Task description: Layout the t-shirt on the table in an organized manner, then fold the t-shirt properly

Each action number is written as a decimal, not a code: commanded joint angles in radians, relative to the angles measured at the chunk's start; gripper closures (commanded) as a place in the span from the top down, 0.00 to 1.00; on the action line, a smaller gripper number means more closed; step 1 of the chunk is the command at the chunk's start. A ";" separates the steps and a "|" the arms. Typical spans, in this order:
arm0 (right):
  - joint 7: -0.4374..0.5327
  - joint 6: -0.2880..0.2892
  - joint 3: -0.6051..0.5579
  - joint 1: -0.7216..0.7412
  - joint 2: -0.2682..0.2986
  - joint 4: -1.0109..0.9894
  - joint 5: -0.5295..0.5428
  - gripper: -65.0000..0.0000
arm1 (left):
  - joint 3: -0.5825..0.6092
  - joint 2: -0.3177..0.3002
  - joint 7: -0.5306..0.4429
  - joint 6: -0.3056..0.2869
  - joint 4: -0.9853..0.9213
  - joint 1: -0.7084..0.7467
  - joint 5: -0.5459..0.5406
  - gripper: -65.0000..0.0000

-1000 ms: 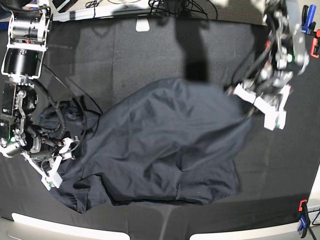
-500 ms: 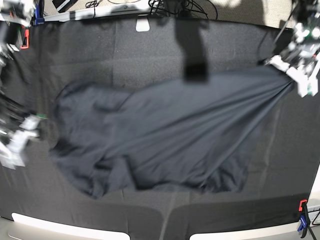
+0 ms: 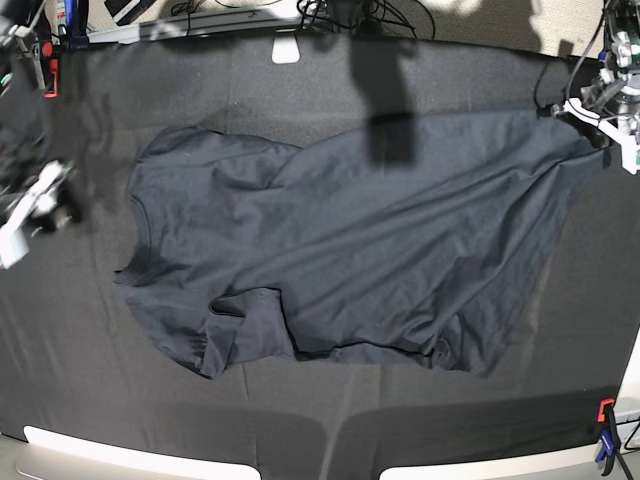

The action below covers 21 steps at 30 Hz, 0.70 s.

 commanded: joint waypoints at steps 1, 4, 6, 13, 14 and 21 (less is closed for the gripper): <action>0.018 0.014 -0.001 -0.004 0.008 0.016 0.033 0.43 | -0.007 -0.014 -0.019 0.002 0.019 0.000 0.003 0.00; 0.018 0.014 -0.013 -0.050 -0.029 0.023 0.057 0.43 | -0.007 -0.014 -0.024 0.002 0.019 0.000 0.003 0.00; 0.017 0.014 -0.012 -0.096 -0.055 0.051 0.047 0.43 | -0.007 -0.014 -0.028 0.002 0.019 0.000 0.003 0.00; 0.018 -0.071 -0.011 -0.238 -0.126 0.149 -0.188 0.43 | -0.007 -0.014 -0.034 0.001 0.019 0.001 0.003 0.00; 0.019 -0.096 -0.011 -0.237 -0.140 0.143 -0.230 0.43 | -0.007 -0.014 -0.034 0.001 0.019 0.000 0.003 0.00; 0.106 -0.172 -0.011 -0.224 -0.225 0.059 -0.283 0.43 | -0.007 -0.014 -0.034 -0.006 0.019 0.000 0.005 0.00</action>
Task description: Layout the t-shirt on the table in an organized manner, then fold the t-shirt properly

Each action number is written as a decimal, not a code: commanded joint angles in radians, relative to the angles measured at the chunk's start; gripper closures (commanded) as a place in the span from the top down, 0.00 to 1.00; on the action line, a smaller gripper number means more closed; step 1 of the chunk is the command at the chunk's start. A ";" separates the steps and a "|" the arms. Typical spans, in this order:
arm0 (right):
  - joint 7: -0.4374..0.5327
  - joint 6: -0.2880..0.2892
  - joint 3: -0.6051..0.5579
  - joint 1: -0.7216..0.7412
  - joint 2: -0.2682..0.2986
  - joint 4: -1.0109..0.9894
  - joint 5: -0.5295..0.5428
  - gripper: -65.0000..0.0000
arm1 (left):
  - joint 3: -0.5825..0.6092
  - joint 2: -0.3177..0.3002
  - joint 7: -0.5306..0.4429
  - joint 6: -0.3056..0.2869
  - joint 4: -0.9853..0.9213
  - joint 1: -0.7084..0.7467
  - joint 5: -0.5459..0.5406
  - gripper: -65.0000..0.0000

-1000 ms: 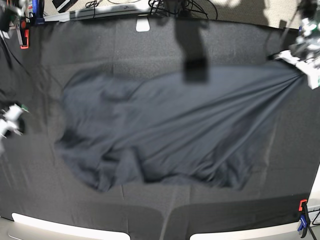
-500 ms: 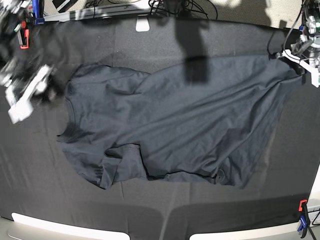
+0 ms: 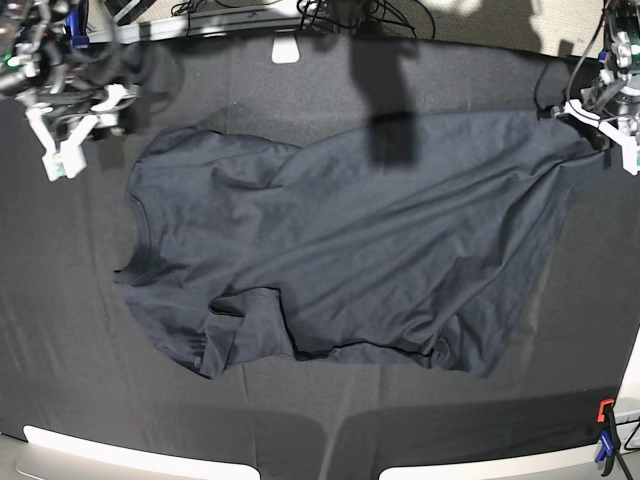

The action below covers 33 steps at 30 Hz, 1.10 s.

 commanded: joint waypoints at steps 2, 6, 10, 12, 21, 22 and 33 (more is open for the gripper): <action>0.027 -0.042 0.005 0.013 0.002 -0.011 -0.028 0.43 | -0.007 -0.014 -0.023 -0.008 0.019 0.000 0.004 0.00; 0.043 -0.082 0.005 0.028 -0.017 -0.068 -0.069 0.43 | -0.007 -0.014 -0.023 -0.008 0.019 0.000 0.005 0.00; 0.095 -0.105 0.005 0.047 -0.029 -0.099 -0.047 0.43 | -0.007 -0.014 -0.023 -0.008 0.019 0.000 0.005 0.00; 0.096 -0.108 0.005 0.065 -0.035 -0.105 -0.047 0.43 | -0.007 -0.014 -0.024 -0.008 0.019 0.000 0.005 0.00; 0.088 -0.110 0.005 0.172 -0.133 -0.105 -0.053 0.43 | -0.007 -0.014 -0.027 -0.036 0.019 0.000 0.005 0.00; 0.088 -0.110 0.005 0.182 -0.148 -0.105 -0.056 0.43 | -0.007 -0.014 -0.027 -0.048 0.019 0.000 0.005 0.00; 0.072 -0.090 0.003 0.216 -0.280 -0.105 -0.101 0.40 | -0.007 -0.014 -0.031 -0.053 0.019 0.000 0.005 0.00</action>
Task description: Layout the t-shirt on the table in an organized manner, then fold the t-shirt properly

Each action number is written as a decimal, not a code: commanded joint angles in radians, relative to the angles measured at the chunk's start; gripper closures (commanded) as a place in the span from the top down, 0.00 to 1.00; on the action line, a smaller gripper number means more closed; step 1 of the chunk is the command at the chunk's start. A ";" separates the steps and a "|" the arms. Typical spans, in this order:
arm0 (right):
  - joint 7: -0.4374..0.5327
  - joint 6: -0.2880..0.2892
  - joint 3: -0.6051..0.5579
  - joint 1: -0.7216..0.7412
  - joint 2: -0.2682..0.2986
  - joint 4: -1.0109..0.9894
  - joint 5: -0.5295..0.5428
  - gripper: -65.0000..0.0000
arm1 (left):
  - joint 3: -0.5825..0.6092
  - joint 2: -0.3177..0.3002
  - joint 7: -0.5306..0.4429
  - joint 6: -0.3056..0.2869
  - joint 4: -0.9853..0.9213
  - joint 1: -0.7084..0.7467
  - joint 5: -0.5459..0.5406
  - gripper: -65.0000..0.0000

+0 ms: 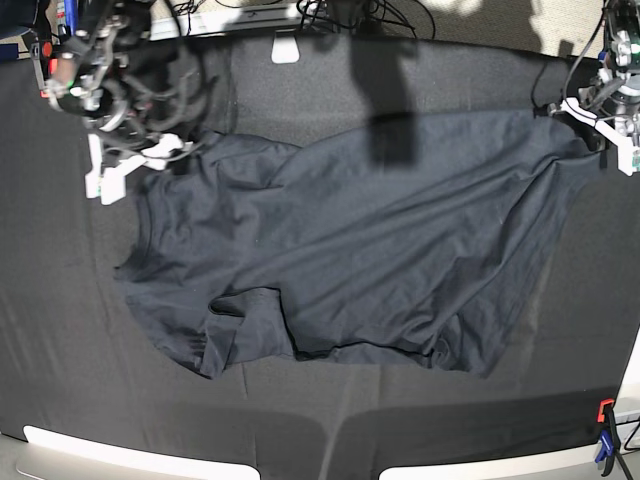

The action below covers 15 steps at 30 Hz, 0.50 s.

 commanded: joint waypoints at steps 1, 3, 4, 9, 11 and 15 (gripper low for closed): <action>0.018 0.010 0.001 0.009 0.003 0.015 0.006 0.34 | -0.007 -0.014 -0.024 -0.001 0.019 0.000 0.005 0.00; 0.047 0.026 0.003 0.008 0.004 0.015 0.000 0.14 | -0.007 -0.014 -0.023 -0.001 0.019 0.000 0.005 0.00; 0.066 0.042 0.007 0.008 0.004 0.015 -0.009 0.03 | -0.007 -0.014 -0.023 -0.001 0.019 0.000 0.005 0.00; 0.137 0.064 0.053 0.008 0.026 0.042 -0.138 0.00 | -0.007 -0.014 -0.023 -0.001 0.019 0.000 0.005 0.00; 0.110 0.064 0.090 0.008 0.061 0.065 -0.146 0.00 | -0.007 -0.014 -0.023 -0.001 0.019 0.000 0.005 0.00; 0.016 0.065 0.148 -0.010 0.174 0.073 -0.146 0.00 | -0.007 -0.014 -0.016 -0.001 0.019 0.000 0.005 0.00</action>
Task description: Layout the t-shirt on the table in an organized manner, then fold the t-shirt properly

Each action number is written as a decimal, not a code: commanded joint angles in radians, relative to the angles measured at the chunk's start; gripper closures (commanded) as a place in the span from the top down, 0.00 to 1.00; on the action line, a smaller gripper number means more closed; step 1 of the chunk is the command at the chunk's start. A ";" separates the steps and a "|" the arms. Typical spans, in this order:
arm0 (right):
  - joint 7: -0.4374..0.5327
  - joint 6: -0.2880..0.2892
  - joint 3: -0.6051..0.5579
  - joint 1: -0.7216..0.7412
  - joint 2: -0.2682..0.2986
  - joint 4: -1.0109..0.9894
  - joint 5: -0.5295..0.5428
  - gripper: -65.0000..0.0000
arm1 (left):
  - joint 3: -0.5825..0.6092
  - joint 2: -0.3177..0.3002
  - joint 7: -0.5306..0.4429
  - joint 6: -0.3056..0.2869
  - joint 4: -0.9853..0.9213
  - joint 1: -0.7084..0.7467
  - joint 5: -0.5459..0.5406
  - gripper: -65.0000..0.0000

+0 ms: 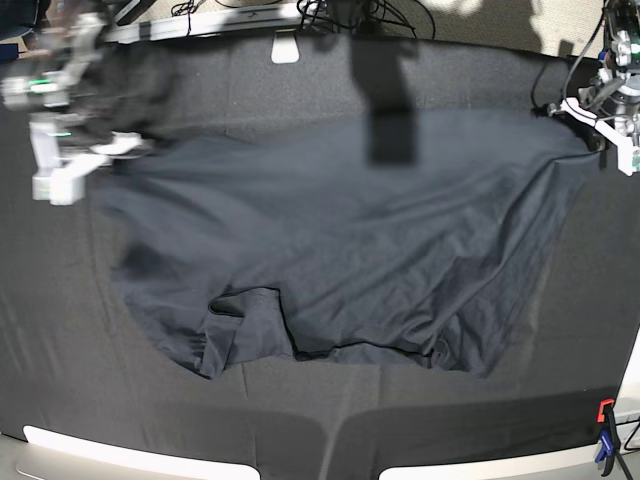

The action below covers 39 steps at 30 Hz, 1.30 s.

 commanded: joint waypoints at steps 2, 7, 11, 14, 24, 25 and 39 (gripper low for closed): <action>0.010 0.000 0.016 -0.032 0.072 0.020 -0.001 0.00 | -0.007 -0.014 -0.020 0.000 0.019 0.001 0.006 0.00; 0.008 0.000 0.020 -0.089 0.195 0.020 -0.003 0.00 | -0.007 -0.014 -0.020 0.000 0.019 0.001 0.006 0.00; 0.002 0.000 0.020 -0.089 0.211 0.020 0.000 0.00 | -0.007 -0.014 0.018 0.000 0.019 0.001 0.007 0.00; -0.005 0.000 0.020 -0.089 0.211 0.020 0.000 0.00 | -0.007 -0.014 0.038 0.000 0.019 0.003 0.039 0.00; 0.040 0.107 0.018 -0.076 0.222 0.020 0.229 0.37 | -0.007 -0.014 0.052 -0.034 0.019 0.003 0.097 0.04; 0.040 0.123 0.018 -0.074 0.227 0.020 0.247 0.40 | -0.007 -0.015 0.061 -0.034 0.019 0.003 0.108 0.14; 0.019 0.133 -0.182 0.164 0.252 -0.037 0.250 0.41 | -0.007 -0.174 0.148 0.028 0.019 0.003 0.207 0.48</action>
